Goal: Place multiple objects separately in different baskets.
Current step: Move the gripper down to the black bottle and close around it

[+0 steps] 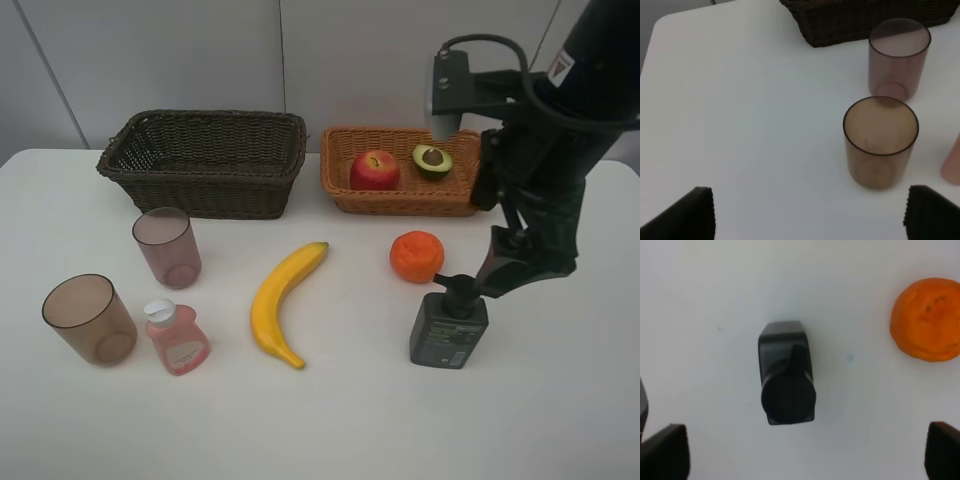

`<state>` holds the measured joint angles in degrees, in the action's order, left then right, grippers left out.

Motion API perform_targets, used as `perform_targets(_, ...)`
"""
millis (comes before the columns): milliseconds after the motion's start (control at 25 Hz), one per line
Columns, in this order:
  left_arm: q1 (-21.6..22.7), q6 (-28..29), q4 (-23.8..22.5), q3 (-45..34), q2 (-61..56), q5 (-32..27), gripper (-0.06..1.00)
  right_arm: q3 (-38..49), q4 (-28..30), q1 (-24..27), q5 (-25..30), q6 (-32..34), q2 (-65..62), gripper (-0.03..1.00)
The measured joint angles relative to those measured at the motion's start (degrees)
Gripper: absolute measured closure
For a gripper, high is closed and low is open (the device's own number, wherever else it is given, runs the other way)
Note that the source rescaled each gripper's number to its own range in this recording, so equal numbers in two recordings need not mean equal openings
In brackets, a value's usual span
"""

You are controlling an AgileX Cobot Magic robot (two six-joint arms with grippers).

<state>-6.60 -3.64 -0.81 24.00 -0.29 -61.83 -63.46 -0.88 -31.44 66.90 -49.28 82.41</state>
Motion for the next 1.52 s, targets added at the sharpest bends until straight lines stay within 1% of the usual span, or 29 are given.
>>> perform_targets(240, 0.0, 0.0, 0.0, 0.0, 0.0, 0.0, -0.05, 4.3, -0.1, 0.0, -3.5, 0.0, 0.8, -0.02)
perform_targets(480, 0.0, 0.0, 0.0, 0.0, 0.0, 0.0, -0.05, 4.7, -1.8, 0.0, -5.2, 0.0, 6.1, -0.02)
perform_targets(800, 0.0, 0.0, 0.0, 0.0, 0.0, 0.0, -0.05, 4.8, -2.1, 0.0, -8.1, 0.0, 11.7, -0.02)
perform_targets(920, 0.0, 0.0, 0.0, 0.0, 0.0, 0.0, -0.05, 6.2, -2.1, 0.0, -10.2, 0.0, 12.2, 0.0)
perform_targets(1160, 0.0, 0.0, 0.0, 0.0, 0.0, 0.0, -0.05, 10.3, -2.1, 0.0, -13.3, 0.0, 12.6, 0.09)
perform_targets(1320, 0.0, 0.0, 0.0, 0.0, 0.0, 0.0, -0.05, 11.6, -2.1, 0.0, -15.2, 0.0, 12.6, 0.19)
perform_targets(1440, 0.0, 0.0, 0.0, 0.0, 0.0, 0.0, -0.05, 11.6, -2.1, 0.0, -16.7, 0.0, 12.6, 0.28)
perform_targets(1520, 0.0, 0.0, 0.0, 0.0, 0.0, 0.0, -0.05, 11.6, -1.6, 0.0, -17.2, 0.0, 12.6, 0.38)
